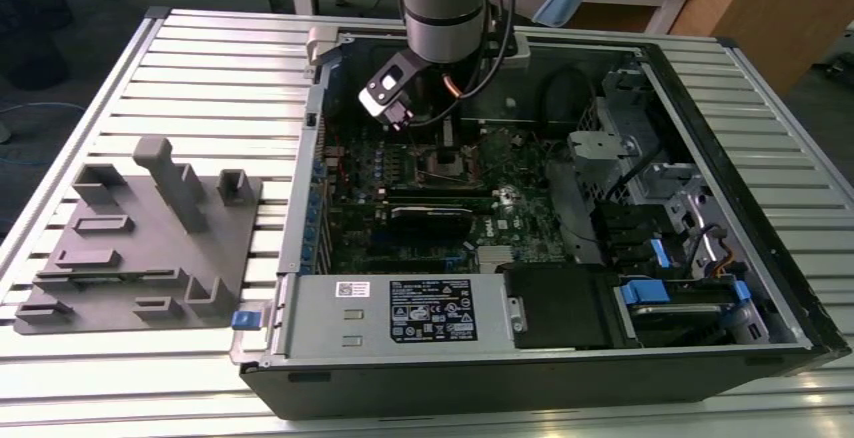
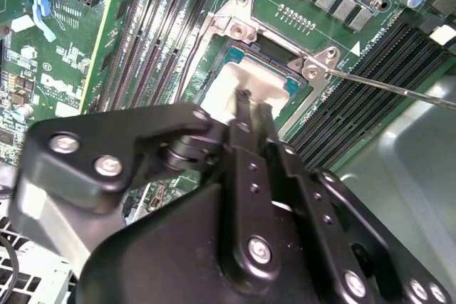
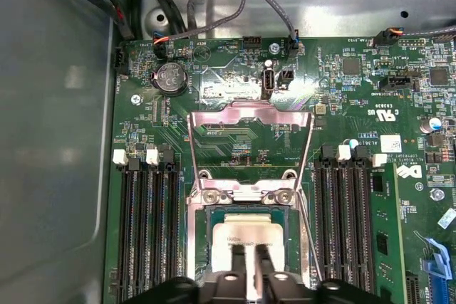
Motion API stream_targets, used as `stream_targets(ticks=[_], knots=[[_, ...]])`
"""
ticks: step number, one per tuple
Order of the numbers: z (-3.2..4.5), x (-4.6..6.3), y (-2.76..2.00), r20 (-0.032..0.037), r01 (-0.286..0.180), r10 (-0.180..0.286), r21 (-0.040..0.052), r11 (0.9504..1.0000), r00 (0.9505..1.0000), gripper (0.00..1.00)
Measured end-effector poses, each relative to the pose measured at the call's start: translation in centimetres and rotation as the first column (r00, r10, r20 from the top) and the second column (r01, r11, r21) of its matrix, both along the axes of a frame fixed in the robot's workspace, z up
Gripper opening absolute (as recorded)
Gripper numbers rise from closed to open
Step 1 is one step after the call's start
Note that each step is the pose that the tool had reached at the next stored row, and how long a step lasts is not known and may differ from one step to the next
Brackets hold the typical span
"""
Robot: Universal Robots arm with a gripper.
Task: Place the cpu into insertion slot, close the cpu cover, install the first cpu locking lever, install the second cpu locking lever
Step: 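Place the cpu into insertion slot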
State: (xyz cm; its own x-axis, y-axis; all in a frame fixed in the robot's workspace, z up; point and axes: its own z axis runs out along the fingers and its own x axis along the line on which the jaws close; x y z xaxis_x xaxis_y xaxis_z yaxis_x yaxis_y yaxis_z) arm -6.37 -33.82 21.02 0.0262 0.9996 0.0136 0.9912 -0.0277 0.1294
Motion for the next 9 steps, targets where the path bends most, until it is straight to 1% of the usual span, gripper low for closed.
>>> stream_targets(ticks=[1, 2, 3, 9], knots=[[0.01, 0.0, 0.0, 0.0, 0.0, 0.0, 0.0, 1.0, 1.0, 0.17], [0.01, 0.0, 0.0, 0.0, 0.0, 0.0, 0.0, 1.0, 1.0, 0.17], [0.02, 0.0, 0.0, 0.0, 0.0, 0.0, 0.0001, 1.0, 1.0, 0.11], [0.06, 0.0, 0.0, 0.0, 0.0, 0.0, 0.0, 1.0, 1.0, 0.11]])
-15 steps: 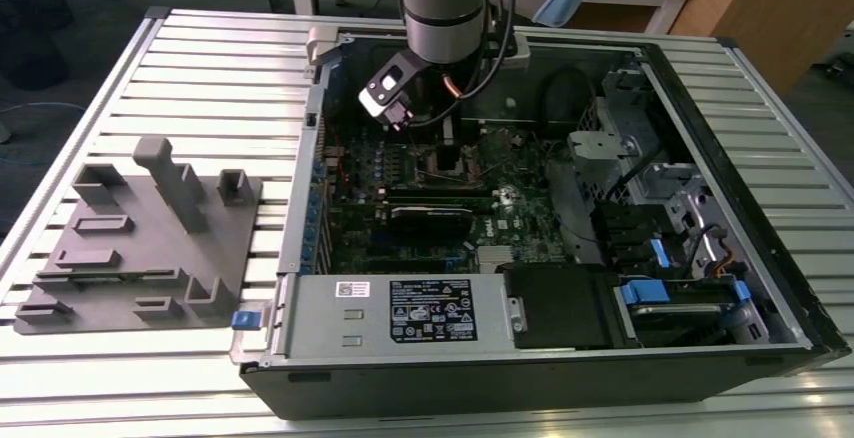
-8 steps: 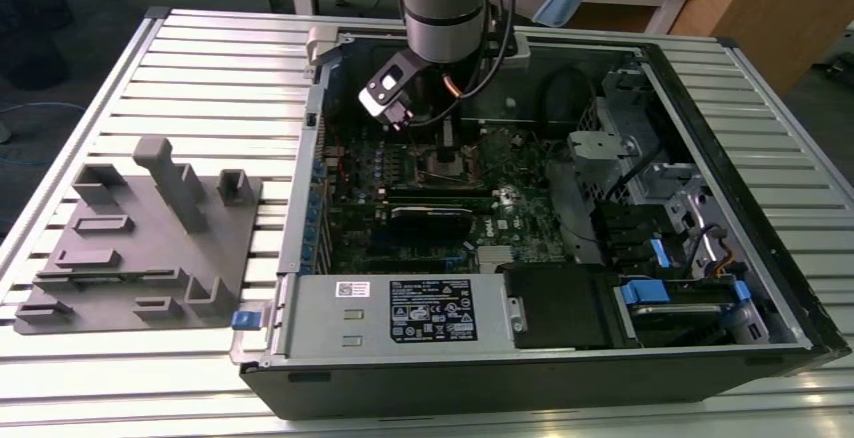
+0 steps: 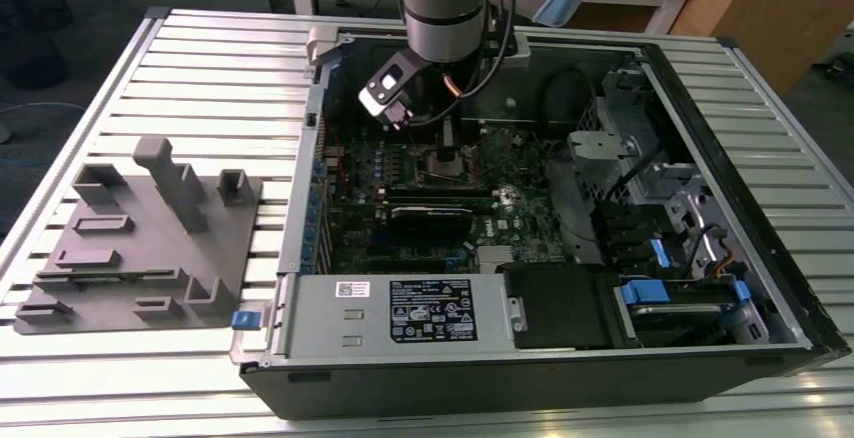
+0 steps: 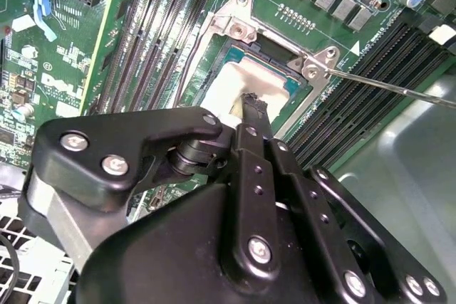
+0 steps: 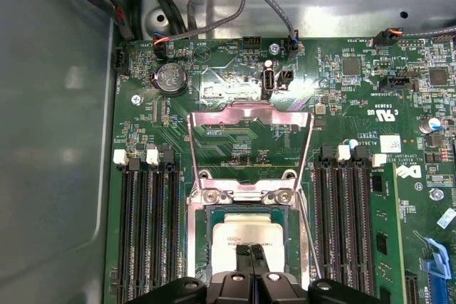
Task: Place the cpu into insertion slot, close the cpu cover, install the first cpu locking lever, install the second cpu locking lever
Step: 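Place the cpu into insertion slot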
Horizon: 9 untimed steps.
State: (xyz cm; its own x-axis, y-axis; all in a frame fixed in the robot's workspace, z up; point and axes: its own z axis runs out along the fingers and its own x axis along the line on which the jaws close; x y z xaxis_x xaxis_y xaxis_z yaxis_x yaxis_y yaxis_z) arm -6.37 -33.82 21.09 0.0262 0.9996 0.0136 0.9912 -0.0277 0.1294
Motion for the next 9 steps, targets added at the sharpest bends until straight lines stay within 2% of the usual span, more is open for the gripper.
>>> stream_targets(ticks=[1, 2, 3, 5, 6, 7, 9], knots=[[0.0, 0.0, 0.0, -0.0003, 0.0, 0.0, 0.0001, 1.0, 1.0, 0.11], [0.0, 0.01, 0.0, -0.0048, 0.0, 0.0, 0.0001, 1.0, 1.0, 0.11], [-0.01, 0.02, 0.0, -0.0176, 0.0, 0.0, 0.0001, 1.0, 0.9998, 0.11], [-0.03, 0.07, 0.0, -0.0536, 0.0, 0.0, 0.0001, 1.0, 0.9986, 0.11], [-0.04, 0.09, 0.0, -0.0684, 0.0, 0.0, 0.0, 1.0, 0.9977, 0.11], [-0.03, 0.09, 0.0, -0.0722, 0.0, 0.0, -0.0002, 1.0, 0.9974, 0.11], [-0.03, 0.09, 0.0, -0.0734, 0.0, 0.0, -0.0002, 1.0, 0.9973, 0.11]])
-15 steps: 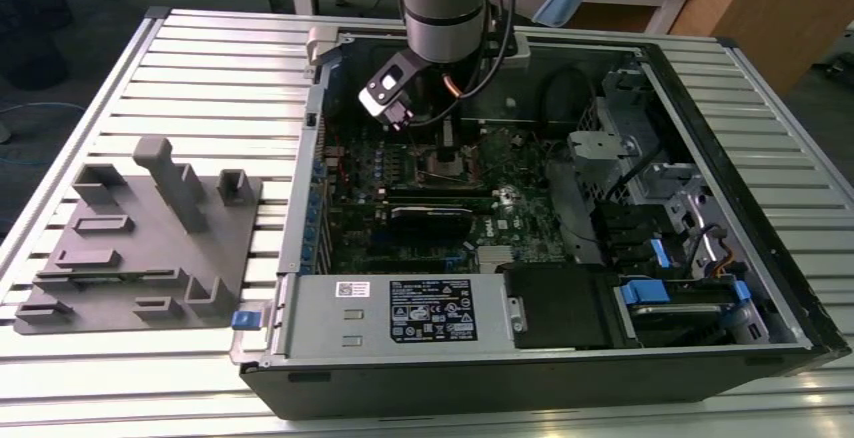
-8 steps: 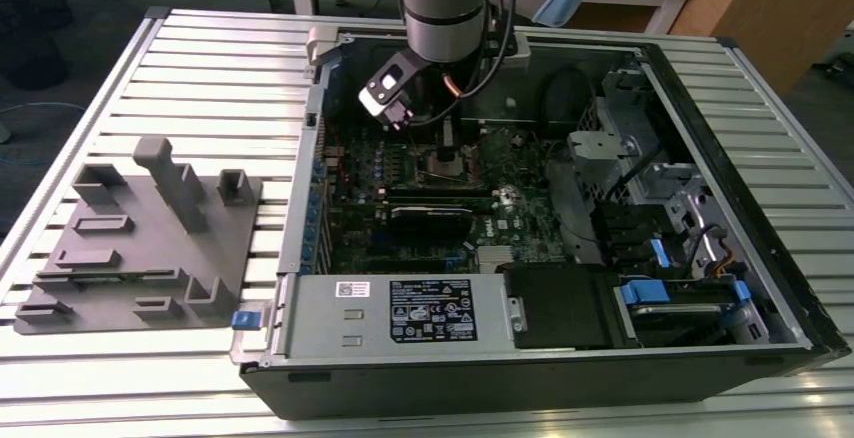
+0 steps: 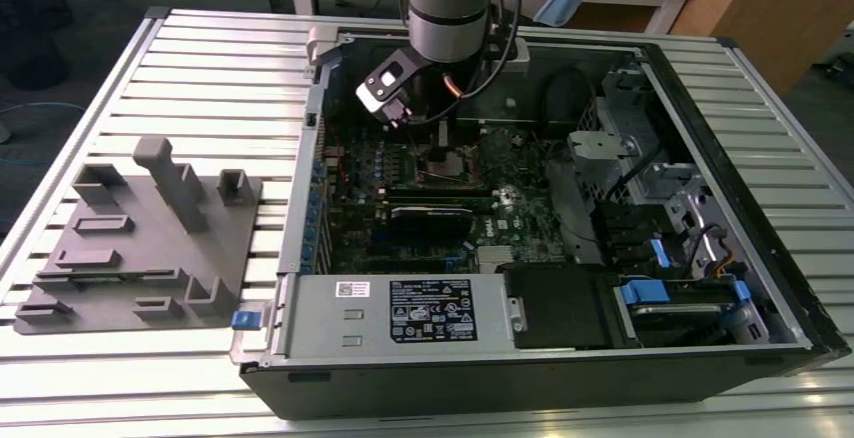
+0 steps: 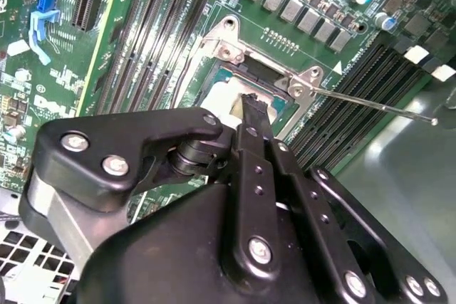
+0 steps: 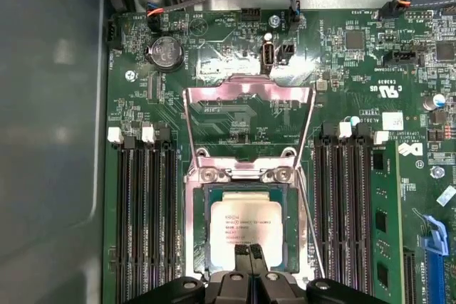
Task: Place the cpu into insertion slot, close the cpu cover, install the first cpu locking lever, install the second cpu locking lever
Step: 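Place the cpu into insertion slot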
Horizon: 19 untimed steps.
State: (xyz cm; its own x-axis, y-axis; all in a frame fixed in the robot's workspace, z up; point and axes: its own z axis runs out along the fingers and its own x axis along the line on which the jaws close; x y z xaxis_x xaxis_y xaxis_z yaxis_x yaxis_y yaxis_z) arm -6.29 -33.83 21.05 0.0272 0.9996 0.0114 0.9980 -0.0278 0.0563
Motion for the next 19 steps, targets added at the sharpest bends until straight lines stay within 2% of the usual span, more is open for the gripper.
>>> stream_targets(ticks=[7, 12, 19], knots=[[-0.03, 0.8, 0.0, -0.0013, 0.0, 0.0, 0.0003, 1.0, 1.0, 0.11], [-0.39, 0.9, 0.0, -0.0013, 0.0, 0.0, 0.0003, 1.0, 1.0, 0.11], [-0.51, 1.2, 0.13, -0.0013, 0.0, 0.0, 0.0003, 1.0, 1.0, 0.11]])
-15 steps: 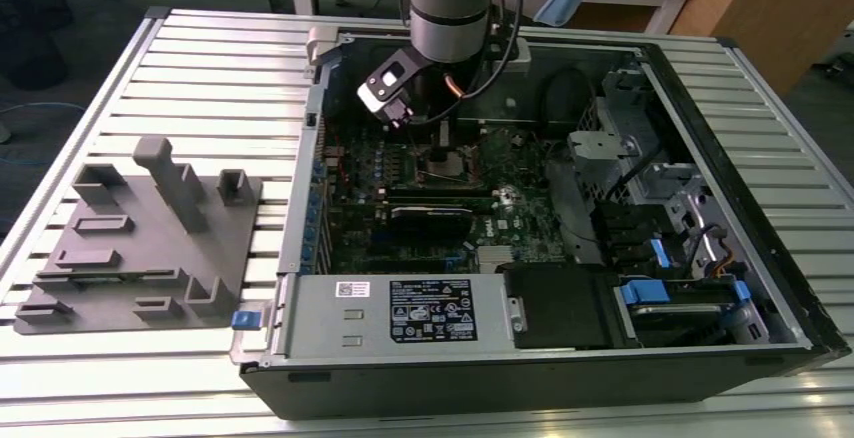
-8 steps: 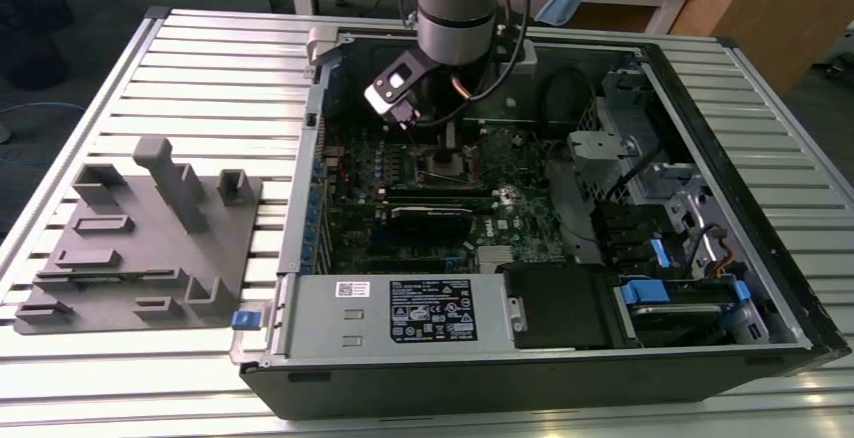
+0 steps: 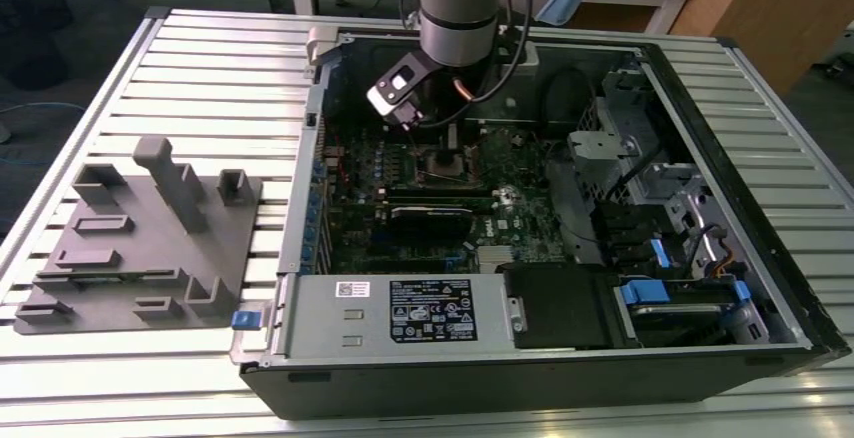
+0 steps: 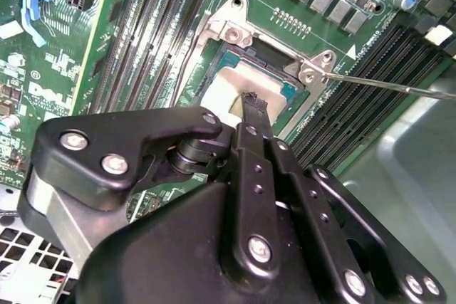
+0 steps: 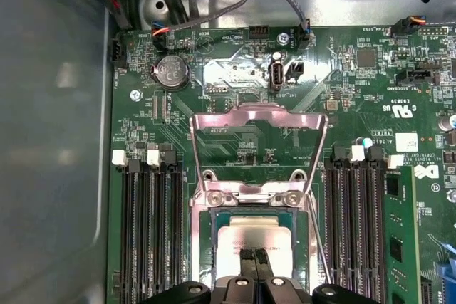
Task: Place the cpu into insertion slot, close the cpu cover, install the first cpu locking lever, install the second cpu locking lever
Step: 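Place the cpu into insertion slot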
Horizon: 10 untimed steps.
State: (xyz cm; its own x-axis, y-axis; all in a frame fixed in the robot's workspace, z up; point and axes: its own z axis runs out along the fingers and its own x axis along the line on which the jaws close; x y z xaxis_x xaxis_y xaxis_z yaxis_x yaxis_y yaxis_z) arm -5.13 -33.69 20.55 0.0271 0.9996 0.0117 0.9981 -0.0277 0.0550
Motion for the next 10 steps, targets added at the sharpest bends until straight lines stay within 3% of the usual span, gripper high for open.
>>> stream_targets(ticks=[10], knots=[[-0.5, 0.04, 0.01, -0.0002, 0.0, 0.0, -0.0004, 1.0, 1.0, 0.11]])
